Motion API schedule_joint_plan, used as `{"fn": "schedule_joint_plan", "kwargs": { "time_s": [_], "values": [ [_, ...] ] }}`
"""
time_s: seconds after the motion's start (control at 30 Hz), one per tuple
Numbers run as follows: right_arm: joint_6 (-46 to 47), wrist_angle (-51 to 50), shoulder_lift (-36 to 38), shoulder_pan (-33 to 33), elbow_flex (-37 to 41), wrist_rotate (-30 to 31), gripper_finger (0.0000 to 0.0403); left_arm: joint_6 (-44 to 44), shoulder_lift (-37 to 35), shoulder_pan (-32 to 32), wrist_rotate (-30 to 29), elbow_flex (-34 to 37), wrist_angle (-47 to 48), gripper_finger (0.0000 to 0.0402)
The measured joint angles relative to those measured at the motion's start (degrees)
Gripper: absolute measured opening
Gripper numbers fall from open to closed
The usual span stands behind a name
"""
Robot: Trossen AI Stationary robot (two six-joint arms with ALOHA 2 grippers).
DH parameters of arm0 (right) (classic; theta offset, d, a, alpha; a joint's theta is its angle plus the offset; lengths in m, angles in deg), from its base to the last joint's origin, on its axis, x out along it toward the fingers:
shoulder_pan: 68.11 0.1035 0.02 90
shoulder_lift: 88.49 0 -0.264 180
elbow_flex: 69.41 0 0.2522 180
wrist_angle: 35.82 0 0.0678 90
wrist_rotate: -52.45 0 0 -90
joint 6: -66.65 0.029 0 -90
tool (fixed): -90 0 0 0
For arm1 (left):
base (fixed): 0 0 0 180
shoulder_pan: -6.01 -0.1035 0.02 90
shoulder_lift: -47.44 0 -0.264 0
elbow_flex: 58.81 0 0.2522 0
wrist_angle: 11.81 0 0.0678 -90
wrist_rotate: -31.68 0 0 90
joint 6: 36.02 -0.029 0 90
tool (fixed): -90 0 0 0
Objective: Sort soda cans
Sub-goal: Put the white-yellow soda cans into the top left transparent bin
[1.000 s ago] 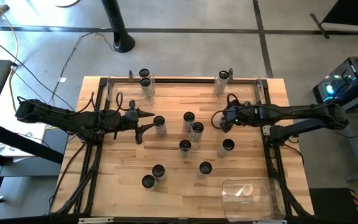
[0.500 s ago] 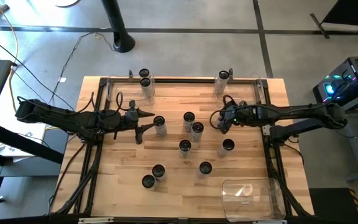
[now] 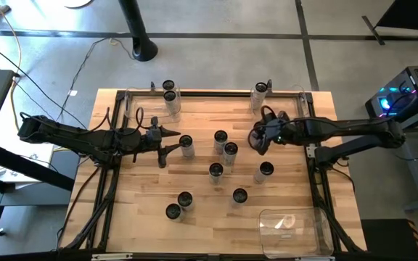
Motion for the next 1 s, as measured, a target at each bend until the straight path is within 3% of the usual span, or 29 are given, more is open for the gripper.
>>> {"fn": "schedule_joint_plan", "kwargs": {
  "time_s": [0.3, 0.6, 0.87, 1.0],
  "values": [
    [-6.7, -3.7, 0.0, -1.1, -10.4, 8.3, 0.0239, 0.0, 0.0, 0.0, 0.0, 0.0, 0.1, 0.0186],
    [-13.1, -9.6, 0.1, -14.8, -14.5, 8.3, 0.0239, 0.0, 0.0, 0.0, 0.0, 0.0, 0.3, 0.0186],
    [-19.7, 1.3, 0.0, -32.2, -5.2, -4.6, 0.0239, 0.0, 0.0, 0.0, 0.0, 0.0, 0.3, 0.0186],
    [-19.7, 10.0, -0.2, -37.0, 0.2, -12.6, 0.0239, 0.0, 0.0, 0.0, 0.0, 0.0, 0.3, 0.0186]
  ]
}}
